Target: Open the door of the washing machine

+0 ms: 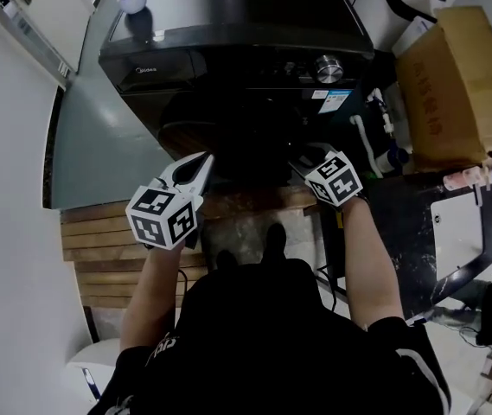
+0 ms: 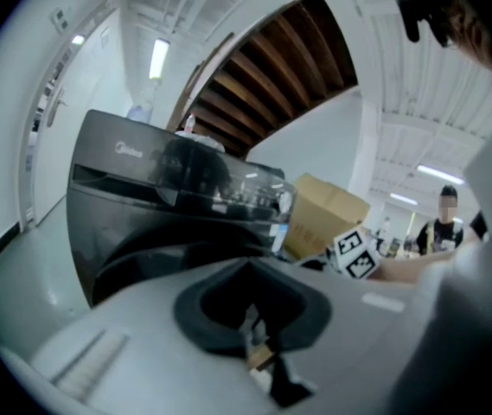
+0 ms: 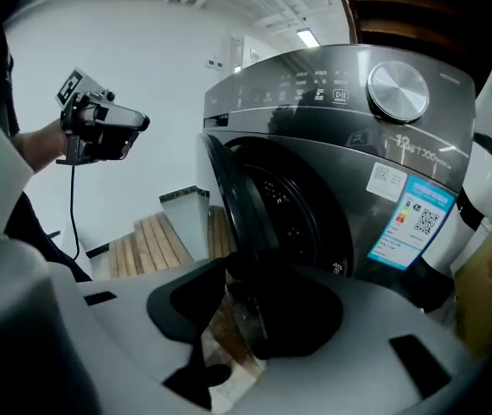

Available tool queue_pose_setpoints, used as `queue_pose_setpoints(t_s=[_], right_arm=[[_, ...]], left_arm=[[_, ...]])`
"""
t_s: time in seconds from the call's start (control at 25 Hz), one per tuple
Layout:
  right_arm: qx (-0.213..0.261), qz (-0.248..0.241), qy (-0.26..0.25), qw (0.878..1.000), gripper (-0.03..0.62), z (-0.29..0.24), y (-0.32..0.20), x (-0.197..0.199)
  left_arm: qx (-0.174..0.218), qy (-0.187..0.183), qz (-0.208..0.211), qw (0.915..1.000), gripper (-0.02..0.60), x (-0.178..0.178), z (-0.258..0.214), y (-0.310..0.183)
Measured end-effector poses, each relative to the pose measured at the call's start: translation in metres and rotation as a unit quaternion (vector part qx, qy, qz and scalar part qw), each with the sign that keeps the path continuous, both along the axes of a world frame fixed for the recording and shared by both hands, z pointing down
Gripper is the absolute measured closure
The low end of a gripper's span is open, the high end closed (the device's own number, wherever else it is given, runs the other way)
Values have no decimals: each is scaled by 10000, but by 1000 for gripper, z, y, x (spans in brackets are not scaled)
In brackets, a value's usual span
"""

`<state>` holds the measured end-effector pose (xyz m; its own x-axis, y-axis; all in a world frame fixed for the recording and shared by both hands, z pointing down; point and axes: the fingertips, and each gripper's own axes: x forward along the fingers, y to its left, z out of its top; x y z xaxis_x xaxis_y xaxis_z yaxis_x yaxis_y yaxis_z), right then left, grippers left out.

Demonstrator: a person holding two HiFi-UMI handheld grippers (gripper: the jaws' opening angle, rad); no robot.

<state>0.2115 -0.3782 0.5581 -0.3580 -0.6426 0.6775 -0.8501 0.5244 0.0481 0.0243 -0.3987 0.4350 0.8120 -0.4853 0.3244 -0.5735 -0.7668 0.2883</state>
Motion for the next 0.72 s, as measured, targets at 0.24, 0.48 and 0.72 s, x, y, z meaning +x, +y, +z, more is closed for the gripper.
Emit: queue_pose_setpoints(t_s=[0.24, 0.48, 0.72], right_arm=[[-38, 406, -14, 9992, 451, 0, 27, -18], [-25, 717, 58, 9974, 451, 0, 47, -35], [-17, 766, 187, 9969, 456, 0, 60, -45]], left_arm=[[-31, -9, 128, 9999, 572, -22, 6, 21], [-117, 19, 175, 9998, 572, -35, 14, 36], [-138, -13, 83, 9999, 566, -32, 17, 50]])
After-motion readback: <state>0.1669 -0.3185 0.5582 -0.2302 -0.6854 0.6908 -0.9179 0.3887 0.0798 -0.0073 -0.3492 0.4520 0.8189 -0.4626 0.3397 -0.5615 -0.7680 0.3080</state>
